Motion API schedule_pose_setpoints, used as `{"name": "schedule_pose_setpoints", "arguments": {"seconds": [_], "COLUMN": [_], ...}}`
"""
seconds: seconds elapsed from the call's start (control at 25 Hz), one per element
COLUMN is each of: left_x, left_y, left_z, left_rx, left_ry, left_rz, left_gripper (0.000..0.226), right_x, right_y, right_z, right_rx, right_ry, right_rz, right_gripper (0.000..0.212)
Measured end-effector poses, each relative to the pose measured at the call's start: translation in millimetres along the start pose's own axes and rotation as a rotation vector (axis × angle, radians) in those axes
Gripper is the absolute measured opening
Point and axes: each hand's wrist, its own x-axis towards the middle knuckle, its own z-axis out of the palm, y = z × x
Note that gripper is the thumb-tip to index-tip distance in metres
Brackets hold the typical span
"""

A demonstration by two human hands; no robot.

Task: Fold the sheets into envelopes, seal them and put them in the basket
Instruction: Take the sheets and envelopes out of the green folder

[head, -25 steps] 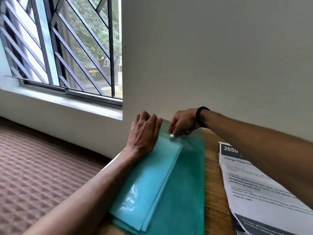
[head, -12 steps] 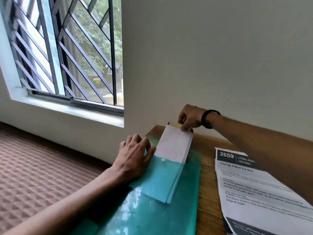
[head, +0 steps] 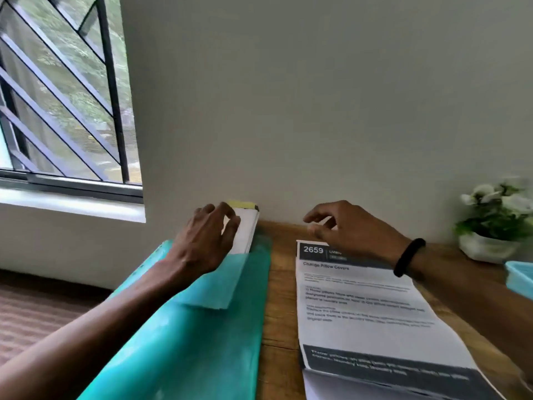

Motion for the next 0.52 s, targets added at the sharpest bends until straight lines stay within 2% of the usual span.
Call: {"name": "schedule_pose_setpoints", "arguments": {"seconds": [0.08,0.16,0.24,0.36,0.44,0.52], "left_x": [1,-4,-7,-13,-17,-22], "left_y": [44,86,110,117,115,113], "left_z": [14,29,53,82,89,89], "left_rx": [-0.099,-0.212,-0.26,-0.204,-0.2,-0.264], "left_ry": [-0.062,-0.214,-0.296,-0.236,-0.163,-0.107], "left_rz": [0.043,-0.063,-0.125,-0.127,-0.118,-0.091], "left_gripper": [0.039,0.043,0.037,0.043,0.043,0.033], "right_x": [-39,-74,-103,-127,-127,-126], "right_y": [31,52,65,73,73,72], "right_z": [-1,3,13,34,40,40], "right_rx": [-0.03,-0.06,-0.077,-0.22,-0.29,-0.29], "right_ry": [0.077,0.123,0.068,-0.065,-0.069,-0.064], "right_rz": [0.079,0.097,0.102,0.16,0.169,0.184], "right_gripper": [0.029,0.047,0.06,0.076,0.08,0.078]}}
